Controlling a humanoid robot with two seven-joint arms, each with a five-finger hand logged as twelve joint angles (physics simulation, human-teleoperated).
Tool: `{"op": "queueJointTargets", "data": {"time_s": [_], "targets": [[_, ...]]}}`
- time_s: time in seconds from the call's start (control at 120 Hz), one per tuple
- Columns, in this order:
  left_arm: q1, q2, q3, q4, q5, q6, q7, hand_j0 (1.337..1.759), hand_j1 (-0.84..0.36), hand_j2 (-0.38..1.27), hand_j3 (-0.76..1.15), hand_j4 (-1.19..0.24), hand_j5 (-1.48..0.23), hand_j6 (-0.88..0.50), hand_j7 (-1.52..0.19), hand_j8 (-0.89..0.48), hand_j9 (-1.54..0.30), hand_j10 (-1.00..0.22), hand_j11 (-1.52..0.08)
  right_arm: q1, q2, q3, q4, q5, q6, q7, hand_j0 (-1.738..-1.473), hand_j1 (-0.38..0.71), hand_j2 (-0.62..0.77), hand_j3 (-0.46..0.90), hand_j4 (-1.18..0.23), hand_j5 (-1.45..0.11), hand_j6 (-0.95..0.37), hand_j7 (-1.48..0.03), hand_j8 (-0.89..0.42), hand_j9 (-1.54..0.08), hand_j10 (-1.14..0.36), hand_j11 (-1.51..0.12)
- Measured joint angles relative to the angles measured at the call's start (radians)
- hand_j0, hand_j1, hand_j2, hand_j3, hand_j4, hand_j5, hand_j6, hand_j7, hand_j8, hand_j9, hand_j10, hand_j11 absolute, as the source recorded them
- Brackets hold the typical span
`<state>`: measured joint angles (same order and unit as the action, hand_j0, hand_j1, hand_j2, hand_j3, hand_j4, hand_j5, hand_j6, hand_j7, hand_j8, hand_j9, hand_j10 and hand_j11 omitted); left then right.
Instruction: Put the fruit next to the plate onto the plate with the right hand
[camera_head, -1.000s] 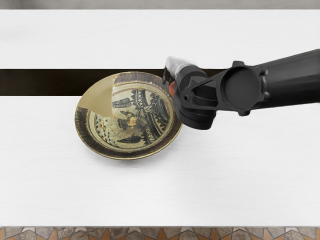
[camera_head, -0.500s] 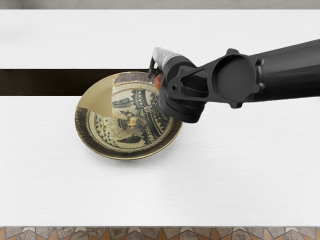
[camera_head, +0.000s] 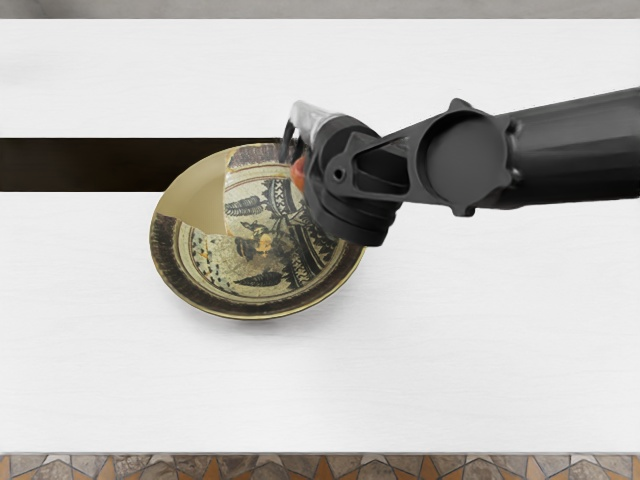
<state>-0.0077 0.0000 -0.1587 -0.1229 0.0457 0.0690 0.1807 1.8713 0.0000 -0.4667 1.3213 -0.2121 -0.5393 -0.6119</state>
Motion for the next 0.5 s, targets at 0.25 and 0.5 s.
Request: {"op": "queueJointTargets", "data": {"time_s": [0.25,0.5], "targets": [[0.000,0.000,0.000,0.000,0.000,0.000,0.000,1.658,0.35,0.00,0.00,0.00,0.00,0.00,0.00,0.00,0.00,0.00,0.00,-0.064,0.000,0.019,-0.004,-0.068,0.006,0.001,-1.655,-0.03,0.19,0.00,-0.46,-0.68,-0.35,-0.63,-0.25,-0.67,-0.33,-0.66],[0.000,0.000,0.000,0.000,0.000,0.000,0.000,1.658,0.35,0.00,0.00,0.00,0.00,0.00,0.00,0.00,0.00,0.00,0.00,-0.079,0.000,0.118,-0.008,-0.079,0.009,0.001,-1.657,-0.26,0.06,0.00,-0.14,-0.20,-0.10,-0.18,-0.07,-0.20,-0.10,-0.19]]}}
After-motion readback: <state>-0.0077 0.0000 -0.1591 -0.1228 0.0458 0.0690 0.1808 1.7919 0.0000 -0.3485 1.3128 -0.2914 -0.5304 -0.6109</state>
